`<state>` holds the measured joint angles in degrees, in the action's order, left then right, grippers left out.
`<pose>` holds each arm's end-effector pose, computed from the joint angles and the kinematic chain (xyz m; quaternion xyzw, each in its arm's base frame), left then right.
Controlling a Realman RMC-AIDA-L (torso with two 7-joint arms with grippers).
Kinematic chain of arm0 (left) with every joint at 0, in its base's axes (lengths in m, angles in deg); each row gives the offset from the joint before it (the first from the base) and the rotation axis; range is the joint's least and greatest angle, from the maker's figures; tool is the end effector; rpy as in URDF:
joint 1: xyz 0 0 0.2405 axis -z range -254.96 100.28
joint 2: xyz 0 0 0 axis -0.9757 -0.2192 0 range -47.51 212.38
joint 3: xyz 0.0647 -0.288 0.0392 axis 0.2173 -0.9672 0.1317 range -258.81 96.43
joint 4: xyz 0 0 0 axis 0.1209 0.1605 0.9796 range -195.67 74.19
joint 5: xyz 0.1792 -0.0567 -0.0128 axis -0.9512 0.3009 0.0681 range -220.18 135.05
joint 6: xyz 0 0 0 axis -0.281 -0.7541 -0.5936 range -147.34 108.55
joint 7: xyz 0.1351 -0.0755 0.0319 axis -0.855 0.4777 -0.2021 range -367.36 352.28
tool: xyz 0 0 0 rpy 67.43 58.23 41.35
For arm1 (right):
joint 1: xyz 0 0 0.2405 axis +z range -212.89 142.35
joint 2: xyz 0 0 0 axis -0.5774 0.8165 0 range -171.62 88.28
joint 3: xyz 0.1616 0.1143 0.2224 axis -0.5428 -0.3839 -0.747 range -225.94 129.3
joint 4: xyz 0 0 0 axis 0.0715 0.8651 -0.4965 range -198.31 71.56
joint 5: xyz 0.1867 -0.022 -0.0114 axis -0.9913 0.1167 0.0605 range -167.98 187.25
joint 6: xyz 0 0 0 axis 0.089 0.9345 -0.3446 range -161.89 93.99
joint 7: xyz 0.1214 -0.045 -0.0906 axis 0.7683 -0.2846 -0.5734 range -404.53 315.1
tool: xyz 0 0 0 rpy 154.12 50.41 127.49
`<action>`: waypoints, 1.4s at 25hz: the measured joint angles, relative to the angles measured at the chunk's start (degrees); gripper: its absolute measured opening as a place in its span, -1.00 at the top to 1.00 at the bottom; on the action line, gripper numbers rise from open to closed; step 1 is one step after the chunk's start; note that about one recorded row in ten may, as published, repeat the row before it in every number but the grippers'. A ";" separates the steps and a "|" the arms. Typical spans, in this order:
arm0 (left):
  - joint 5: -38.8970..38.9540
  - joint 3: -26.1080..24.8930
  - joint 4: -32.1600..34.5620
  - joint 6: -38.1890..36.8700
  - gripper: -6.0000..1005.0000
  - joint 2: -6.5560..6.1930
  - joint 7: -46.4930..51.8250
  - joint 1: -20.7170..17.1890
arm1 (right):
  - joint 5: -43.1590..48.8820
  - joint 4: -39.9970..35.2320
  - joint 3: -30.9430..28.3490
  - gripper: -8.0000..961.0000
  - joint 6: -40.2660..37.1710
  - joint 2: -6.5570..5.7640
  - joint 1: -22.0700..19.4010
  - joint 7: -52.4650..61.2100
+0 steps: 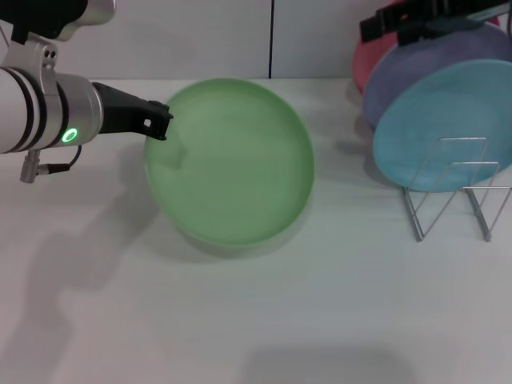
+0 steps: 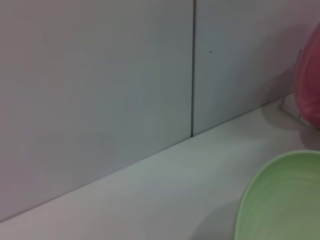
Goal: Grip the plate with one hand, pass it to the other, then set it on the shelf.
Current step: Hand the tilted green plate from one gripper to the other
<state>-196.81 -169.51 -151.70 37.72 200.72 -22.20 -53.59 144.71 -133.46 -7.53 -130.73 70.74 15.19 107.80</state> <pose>-0.1936 0.3849 -0.0129 -0.8672 -0.3047 -0.0129 0.3937 0.1495 0.4378 0.0834 -0.8623 0.4573 0.1208 0.1807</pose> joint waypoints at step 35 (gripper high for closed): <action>4.02 -1.01 -3.97 -0.42 0.93 -0.09 -2.13 -0.51 | 2.01 21.33 12.48 -0.68 17.06 0.63 5.83 -7.73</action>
<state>-192.78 -170.52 -155.67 37.30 200.63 -24.32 -54.10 146.72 -112.13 4.95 -113.67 71.36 21.02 100.07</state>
